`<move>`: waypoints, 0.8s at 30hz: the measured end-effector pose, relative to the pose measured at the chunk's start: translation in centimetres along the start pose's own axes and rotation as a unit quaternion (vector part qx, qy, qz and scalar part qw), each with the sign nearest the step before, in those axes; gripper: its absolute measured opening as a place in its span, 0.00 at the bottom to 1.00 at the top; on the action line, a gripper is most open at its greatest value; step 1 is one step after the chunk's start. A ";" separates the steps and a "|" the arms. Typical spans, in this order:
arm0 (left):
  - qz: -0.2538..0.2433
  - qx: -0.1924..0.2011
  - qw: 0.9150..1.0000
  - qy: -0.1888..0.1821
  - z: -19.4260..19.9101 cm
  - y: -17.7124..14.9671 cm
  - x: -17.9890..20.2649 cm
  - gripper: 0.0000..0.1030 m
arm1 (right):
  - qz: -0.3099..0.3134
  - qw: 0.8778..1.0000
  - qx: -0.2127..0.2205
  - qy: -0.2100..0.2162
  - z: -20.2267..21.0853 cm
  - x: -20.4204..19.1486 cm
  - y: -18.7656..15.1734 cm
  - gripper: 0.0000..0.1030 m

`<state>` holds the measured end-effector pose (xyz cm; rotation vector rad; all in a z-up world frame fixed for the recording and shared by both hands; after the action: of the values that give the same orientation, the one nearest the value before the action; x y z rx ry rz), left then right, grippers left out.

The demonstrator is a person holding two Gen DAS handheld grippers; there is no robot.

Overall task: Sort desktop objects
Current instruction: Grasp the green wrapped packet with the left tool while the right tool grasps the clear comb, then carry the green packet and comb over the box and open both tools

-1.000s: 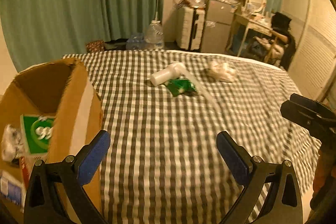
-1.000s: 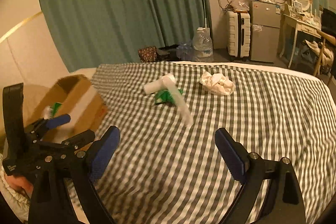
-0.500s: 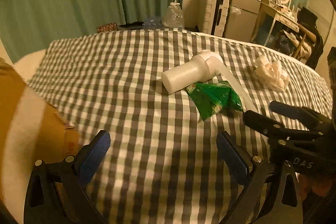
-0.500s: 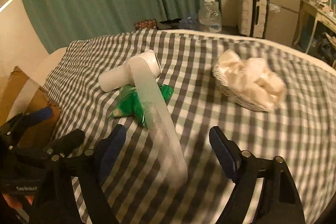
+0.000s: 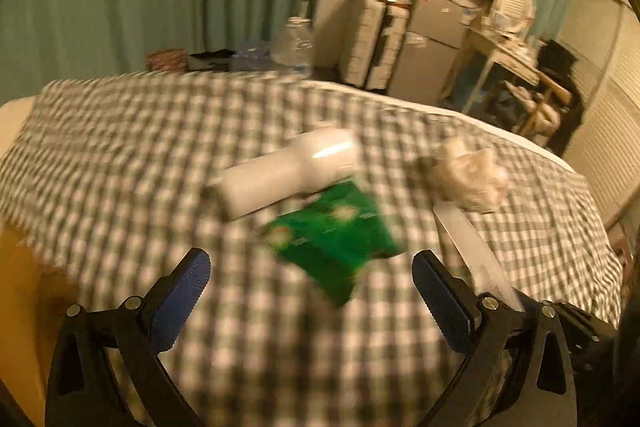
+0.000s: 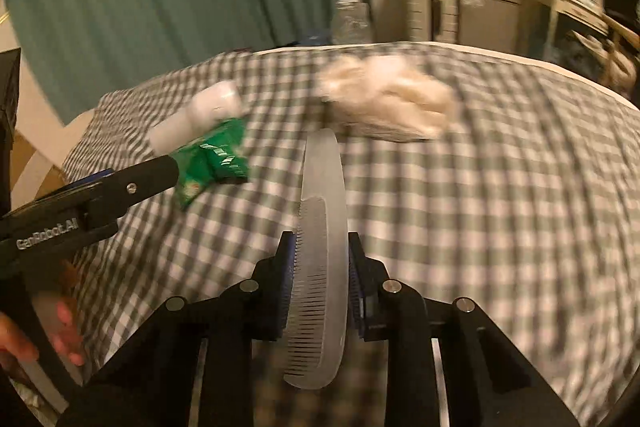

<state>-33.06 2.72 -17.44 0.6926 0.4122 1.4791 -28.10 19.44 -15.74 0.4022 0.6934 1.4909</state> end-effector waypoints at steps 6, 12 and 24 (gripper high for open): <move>0.033 -0.035 0.999 0.002 -4.5 1.2 0.2 0.87 | -0.036 0.999 0.007 -0.003 2.5 1.8 -1.4 0.08; 0.007 -0.053 0.998 -0.018 -4.5 0.7 0.4 0.36 | -0.031 0.999 -0.006 -0.014 1.5 2.1 -1.9 0.05; 0.024 -0.069 0.996 -0.045 -0.4 -3.2 -0.3 0.36 | -0.040 0.999 -0.020 -0.015 -0.1 2.4 -2.1 0.26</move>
<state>-30.95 2.60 -19.89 0.6600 0.2236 1.4995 -26.70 21.61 -17.54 0.3618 0.6486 1.4178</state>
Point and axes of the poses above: each gripper's, at about its wrist camera, not at the fingertips, and z roughly against the way its jaws point, x to its right, y to its top, the point moved 5 cm from there along -z, roughly the way its jaws point, and after that the axes turned 1 degree about z, right-handed, at the moved point
